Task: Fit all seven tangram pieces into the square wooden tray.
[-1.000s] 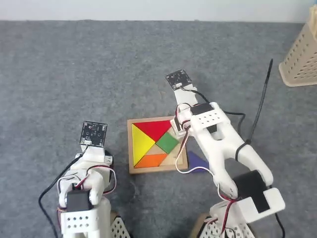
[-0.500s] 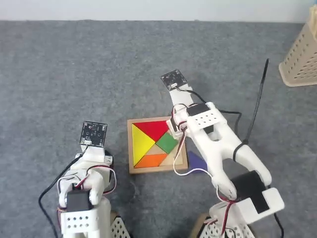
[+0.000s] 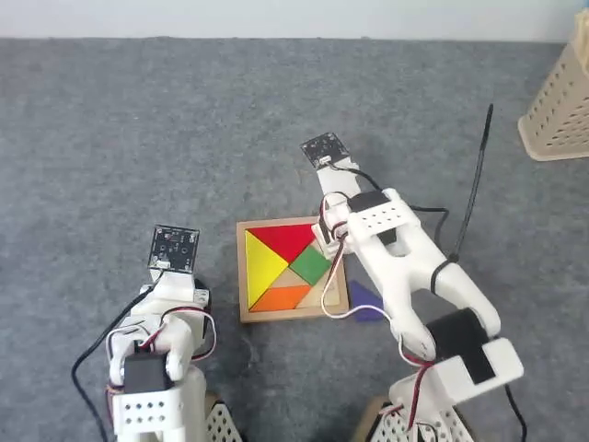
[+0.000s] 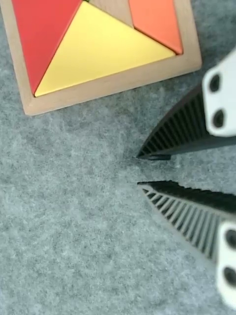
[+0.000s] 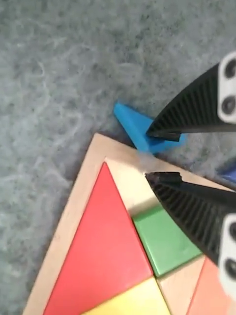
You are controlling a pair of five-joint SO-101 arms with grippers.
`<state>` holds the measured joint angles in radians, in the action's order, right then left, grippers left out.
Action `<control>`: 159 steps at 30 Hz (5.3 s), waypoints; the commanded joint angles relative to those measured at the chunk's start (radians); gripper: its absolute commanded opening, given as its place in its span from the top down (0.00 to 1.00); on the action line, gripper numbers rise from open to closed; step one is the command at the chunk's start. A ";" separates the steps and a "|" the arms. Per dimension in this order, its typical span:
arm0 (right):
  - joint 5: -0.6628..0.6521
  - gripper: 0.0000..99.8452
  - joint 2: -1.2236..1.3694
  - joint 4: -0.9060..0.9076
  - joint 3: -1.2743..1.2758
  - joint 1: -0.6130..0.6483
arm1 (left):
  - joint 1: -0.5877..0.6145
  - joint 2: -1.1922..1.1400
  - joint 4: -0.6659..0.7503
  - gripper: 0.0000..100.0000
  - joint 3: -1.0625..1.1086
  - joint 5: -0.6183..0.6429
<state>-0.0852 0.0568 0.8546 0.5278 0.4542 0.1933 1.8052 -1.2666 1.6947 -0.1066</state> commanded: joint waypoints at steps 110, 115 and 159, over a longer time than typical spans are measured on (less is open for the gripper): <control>0.094 0.78 0.318 0.225 -0.525 -0.171 | -0.003 0.023 0.000 0.93 -0.008 0.008; 0.210 0.78 0.266 0.217 -0.477 -0.170 | -0.003 0.023 0.000 0.93 -0.008 0.008; 0.439 0.89 0.473 0.321 -0.701 -0.160 | -0.003 0.023 0.000 0.93 -0.008 0.008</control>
<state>0.3659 0.5524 1.1431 -0.1274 0.2961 0.1933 1.8052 -1.2666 1.6947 -0.1066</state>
